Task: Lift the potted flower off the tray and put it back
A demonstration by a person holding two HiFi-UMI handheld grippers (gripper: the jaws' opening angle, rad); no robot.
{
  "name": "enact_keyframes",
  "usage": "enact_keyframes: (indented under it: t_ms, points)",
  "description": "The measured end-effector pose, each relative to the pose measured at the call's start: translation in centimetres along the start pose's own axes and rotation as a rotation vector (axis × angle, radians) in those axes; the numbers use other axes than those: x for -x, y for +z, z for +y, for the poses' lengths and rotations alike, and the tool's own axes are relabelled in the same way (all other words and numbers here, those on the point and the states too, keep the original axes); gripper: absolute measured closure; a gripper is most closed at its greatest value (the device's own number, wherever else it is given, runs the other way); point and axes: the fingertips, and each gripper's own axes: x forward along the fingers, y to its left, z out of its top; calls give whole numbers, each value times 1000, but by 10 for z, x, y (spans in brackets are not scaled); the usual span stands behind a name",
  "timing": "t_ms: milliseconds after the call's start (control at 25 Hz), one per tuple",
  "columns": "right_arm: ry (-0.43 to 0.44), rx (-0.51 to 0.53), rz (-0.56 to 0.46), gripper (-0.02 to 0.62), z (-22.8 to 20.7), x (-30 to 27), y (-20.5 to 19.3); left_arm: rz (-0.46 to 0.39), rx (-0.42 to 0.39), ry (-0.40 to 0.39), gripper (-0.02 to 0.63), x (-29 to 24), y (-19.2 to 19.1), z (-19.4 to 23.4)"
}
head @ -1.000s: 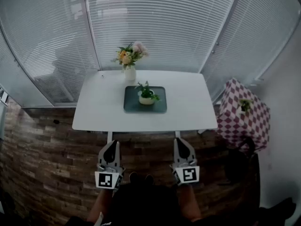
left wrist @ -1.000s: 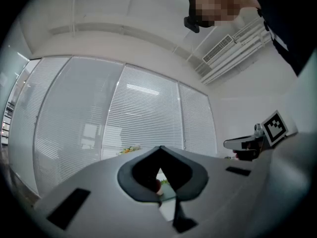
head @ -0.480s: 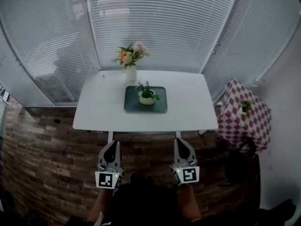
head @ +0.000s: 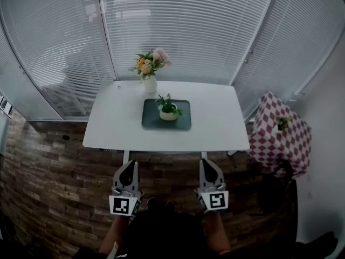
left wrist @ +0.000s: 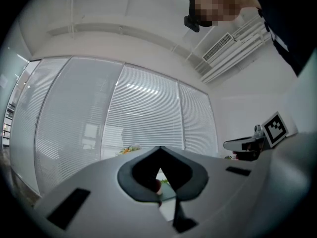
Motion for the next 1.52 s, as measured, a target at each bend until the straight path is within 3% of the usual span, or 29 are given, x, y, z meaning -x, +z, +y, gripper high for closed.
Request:
enact_keyframes:
  t_ms: [360, 440, 560, 680, 920, 1520]
  points:
    - [6, -24, -22, 584, -13, 0, -5, -11, 1, 15, 587, -7, 4, -10]
    - [29, -43, -38, 391, -14, -3, -5, -11, -10, 7, 377, -11, 6, -12]
    - [22, -31, -38, 299, -23, -1, -12, 6, -13, 29, 344, -12, 3, -12]
    - [6, -36, -47, 258, -31, 2, -15, 6, -22, 35, 337, -13, 3, -12]
    - [16, -31, -50, 238, -39, -1, -14, -35, 12, 54, 337, -15, 0, -14]
    - [46, -54, -34, 235, -45, -14, -18, -13, 4, 79, 337, -27, -10, -15]
